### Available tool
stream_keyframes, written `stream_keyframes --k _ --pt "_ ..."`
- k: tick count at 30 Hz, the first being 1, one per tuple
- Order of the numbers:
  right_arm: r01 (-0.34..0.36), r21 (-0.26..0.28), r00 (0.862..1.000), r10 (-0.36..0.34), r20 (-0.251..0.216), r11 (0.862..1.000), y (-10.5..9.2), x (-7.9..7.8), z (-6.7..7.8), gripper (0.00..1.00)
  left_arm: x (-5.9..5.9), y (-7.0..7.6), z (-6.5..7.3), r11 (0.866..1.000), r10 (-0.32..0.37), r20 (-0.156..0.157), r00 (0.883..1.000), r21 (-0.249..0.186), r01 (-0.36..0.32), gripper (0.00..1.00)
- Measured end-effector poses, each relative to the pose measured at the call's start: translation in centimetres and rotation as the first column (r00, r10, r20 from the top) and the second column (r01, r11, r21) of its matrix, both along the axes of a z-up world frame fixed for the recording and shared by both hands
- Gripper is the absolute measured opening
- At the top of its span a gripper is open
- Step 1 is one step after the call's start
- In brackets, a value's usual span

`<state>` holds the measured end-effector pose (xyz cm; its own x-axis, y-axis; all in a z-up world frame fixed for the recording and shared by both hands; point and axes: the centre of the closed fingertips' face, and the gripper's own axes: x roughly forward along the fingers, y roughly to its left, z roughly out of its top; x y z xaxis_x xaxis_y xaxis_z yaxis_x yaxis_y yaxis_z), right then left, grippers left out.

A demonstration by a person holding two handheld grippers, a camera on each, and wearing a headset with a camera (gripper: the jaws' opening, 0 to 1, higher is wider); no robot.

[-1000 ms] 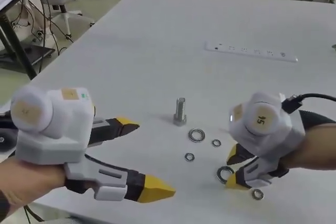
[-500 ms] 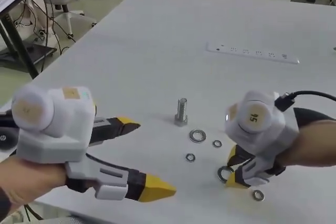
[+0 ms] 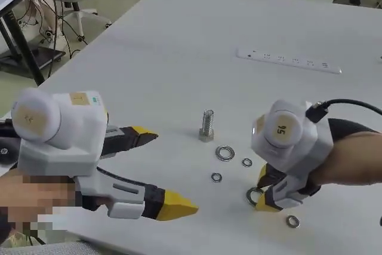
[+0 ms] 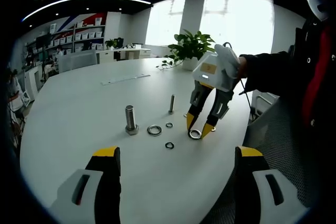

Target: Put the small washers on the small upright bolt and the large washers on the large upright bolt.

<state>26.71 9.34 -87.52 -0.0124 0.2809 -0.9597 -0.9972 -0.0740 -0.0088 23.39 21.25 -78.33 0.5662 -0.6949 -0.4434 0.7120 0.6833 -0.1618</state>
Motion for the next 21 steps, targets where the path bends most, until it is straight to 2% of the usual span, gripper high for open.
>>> stream_keyframes --k 21 --pt "0.017 0.004 1.0 -0.017 0.006 1.0 0.3 0.2 0.5 0.23 1.1 1.5 -0.4 0.999 0.045 0.024 0.999 -0.003 -0.045 0.89"
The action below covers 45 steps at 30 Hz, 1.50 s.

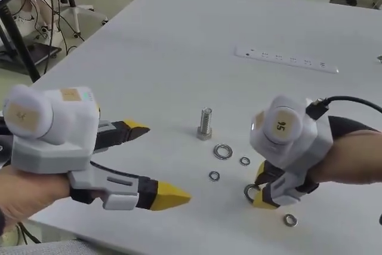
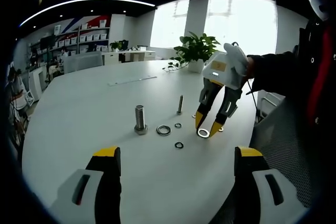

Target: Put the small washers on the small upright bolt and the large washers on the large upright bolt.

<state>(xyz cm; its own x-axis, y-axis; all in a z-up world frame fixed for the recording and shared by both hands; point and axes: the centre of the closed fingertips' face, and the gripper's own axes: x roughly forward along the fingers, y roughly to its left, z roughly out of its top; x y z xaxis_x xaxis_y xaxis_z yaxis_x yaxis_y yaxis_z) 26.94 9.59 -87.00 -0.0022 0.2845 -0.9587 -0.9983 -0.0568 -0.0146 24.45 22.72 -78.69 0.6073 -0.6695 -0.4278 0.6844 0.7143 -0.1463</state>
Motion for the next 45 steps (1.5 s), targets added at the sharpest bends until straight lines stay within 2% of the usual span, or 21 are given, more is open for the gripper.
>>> stream_keyframes --k 13,24,31,41,45 --pt "0.024 0.045 1.0 -0.024 0.001 0.999 0.7 0.3 2.4 0.23 1.1 0.8 0.0 1.0 0.012 0.012 1.0 -0.004 -0.012 0.89" --pt "0.019 0.083 0.999 -0.023 0.046 0.996 1.9 0.9 5.6 0.23 1.4 1.1 0.1 1.0 0.005 0.02 1.0 -0.014 -0.005 0.88" --pt "0.014 0.097 0.997 -0.021 0.07 0.995 2.7 1.6 7.0 0.23 1.7 1.3 0.2 1.0 0.004 0.025 1.0 -0.023 -0.004 0.87" --pt "-0.005 0.116 0.998 -0.002 0.058 0.993 4.3 2.8 8.7 0.23 2.1 1.2 0.1 1.0 -0.003 0.028 1.0 -0.023 0.004 0.87" --pt "-0.023 0.111 0.998 0.016 0.068 0.994 5.0 3.8 9.2 0.23 2.2 1.3 0.1 1.0 -0.001 0.027 1.0 -0.026 0.002 0.87"
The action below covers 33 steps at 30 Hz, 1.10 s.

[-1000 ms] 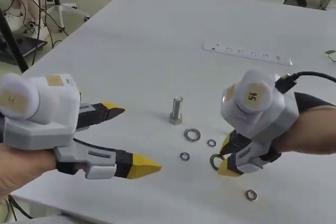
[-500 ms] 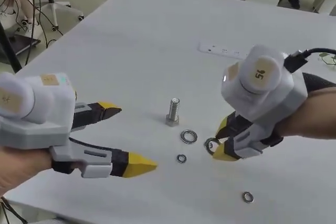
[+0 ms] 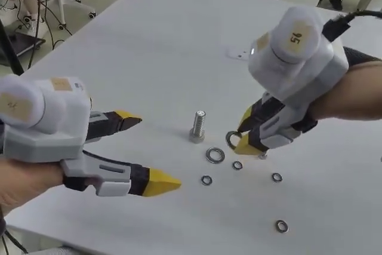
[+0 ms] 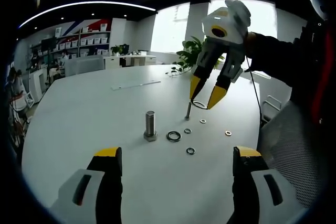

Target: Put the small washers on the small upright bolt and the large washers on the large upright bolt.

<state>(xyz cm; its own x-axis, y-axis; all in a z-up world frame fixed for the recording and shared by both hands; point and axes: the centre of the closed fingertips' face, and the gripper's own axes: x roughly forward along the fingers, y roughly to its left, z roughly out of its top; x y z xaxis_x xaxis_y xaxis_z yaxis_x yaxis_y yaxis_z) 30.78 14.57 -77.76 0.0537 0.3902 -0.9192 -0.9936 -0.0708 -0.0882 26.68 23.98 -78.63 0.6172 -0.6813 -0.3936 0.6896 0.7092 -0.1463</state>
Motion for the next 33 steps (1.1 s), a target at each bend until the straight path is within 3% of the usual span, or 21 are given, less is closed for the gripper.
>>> stream_keyframes --k 12,21,33 --pt "-0.056 0.001 0.998 0.056 -0.004 0.998 2.5 2.3 1.4 0.23 0.2 0.3 -0.3 1.0 0.013 -0.002 1.0 -0.003 -0.013 0.87" --pt "-0.073 0.006 0.997 0.073 -0.01 0.997 4.4 3.9 1.2 0.23 0.1 0.4 -0.9 1.0 0.015 -0.009 1.0 0.014 -0.015 0.87" --pt "-0.086 -0.01 0.996 0.085 -0.031 0.996 5.5 4.8 -0.1 0.23 0.5 0.5 -1.1 1.0 0.022 -0.011 1.0 0.008 -0.022 0.87"
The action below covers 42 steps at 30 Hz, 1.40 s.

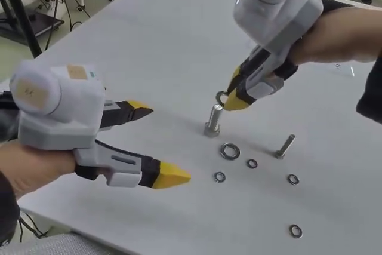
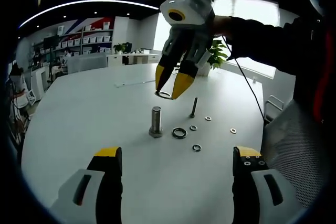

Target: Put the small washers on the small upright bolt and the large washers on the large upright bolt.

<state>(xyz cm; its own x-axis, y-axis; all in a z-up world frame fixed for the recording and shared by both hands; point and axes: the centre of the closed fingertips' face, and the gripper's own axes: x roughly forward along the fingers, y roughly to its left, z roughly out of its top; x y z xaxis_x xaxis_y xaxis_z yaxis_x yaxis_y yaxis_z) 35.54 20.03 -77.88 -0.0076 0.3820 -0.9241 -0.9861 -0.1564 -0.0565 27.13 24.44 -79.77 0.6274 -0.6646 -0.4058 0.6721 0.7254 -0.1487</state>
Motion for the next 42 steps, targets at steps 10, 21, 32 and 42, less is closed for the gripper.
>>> stream_keyframes --k 10,21,32,42 --pt "-0.009 -0.032 1.0 0.009 -0.016 0.999 0.3 0.7 -1.2 0.23 0.2 -0.3 -0.3 1.0 -0.014 -0.005 1.0 -0.001 0.014 0.87" --pt "-0.025 -0.068 1.0 0.024 -0.015 0.997 0.5 0.9 -2.3 0.23 0.3 -0.2 -0.6 1.0 -0.016 -0.013 1.0 0.0 0.016 0.86" --pt "-0.03 -0.098 0.999 0.029 -0.015 0.995 0.4 1.0 -3.0 0.23 0.4 -0.2 -0.6 1.0 -0.018 -0.014 1.0 -0.006 0.018 0.86" --pt "-0.043 -0.128 0.999 0.043 -0.009 0.991 0.8 1.2 -4.2 0.23 0.4 0.0 -1.0 1.0 -0.012 -0.018 1.0 -0.011 0.012 0.86"
